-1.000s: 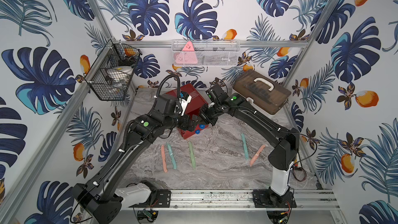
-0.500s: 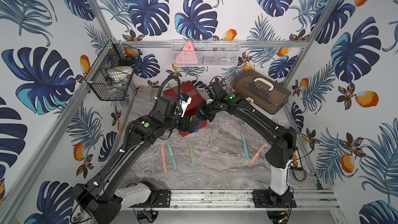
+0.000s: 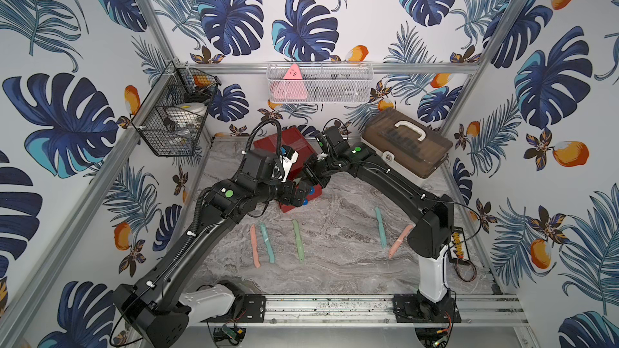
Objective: Place the fruit knives into the drawer by color
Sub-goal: Place the fruit knife in the drawer.
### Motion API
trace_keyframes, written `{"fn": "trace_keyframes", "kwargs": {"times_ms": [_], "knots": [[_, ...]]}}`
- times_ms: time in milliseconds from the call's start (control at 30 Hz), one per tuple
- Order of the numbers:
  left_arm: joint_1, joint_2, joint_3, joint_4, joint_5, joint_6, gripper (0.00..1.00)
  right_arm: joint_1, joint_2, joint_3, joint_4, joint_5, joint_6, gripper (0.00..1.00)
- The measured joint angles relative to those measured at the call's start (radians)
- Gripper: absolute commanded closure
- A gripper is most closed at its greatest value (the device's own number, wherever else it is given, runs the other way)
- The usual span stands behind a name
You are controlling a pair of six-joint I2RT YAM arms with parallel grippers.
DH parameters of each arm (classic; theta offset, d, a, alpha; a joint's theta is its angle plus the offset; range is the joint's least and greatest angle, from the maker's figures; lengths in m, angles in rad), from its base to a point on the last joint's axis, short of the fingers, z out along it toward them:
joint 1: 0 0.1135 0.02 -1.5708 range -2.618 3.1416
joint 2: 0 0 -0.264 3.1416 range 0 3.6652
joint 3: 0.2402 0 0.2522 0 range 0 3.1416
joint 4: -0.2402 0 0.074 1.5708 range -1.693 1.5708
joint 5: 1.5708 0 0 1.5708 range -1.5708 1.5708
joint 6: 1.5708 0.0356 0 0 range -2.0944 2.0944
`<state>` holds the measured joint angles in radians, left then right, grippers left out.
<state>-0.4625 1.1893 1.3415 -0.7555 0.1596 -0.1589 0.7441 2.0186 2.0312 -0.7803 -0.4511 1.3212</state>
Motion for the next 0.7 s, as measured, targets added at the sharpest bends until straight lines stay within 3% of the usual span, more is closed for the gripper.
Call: {"fn": "trace_keyframes", "kwargs": {"times_ms": [167, 433, 700], "knots": [[0.000, -0.002, 0.000, -0.002, 0.000, 0.000, 0.01, 0.000, 0.001, 0.000, 0.037, -0.003, 0.003, 0.49], [0.000, -0.050, -0.062, -0.015, 0.017, -0.061, 0.01, -0.013, -0.071, -0.016, 0.043, -0.002, -0.057, 0.35], [-0.003, -0.094, -0.171, -0.072, 0.019, -0.216, 0.01, -0.012, -0.277, -0.139, 0.018, 0.019, -0.212, 0.16]]}}
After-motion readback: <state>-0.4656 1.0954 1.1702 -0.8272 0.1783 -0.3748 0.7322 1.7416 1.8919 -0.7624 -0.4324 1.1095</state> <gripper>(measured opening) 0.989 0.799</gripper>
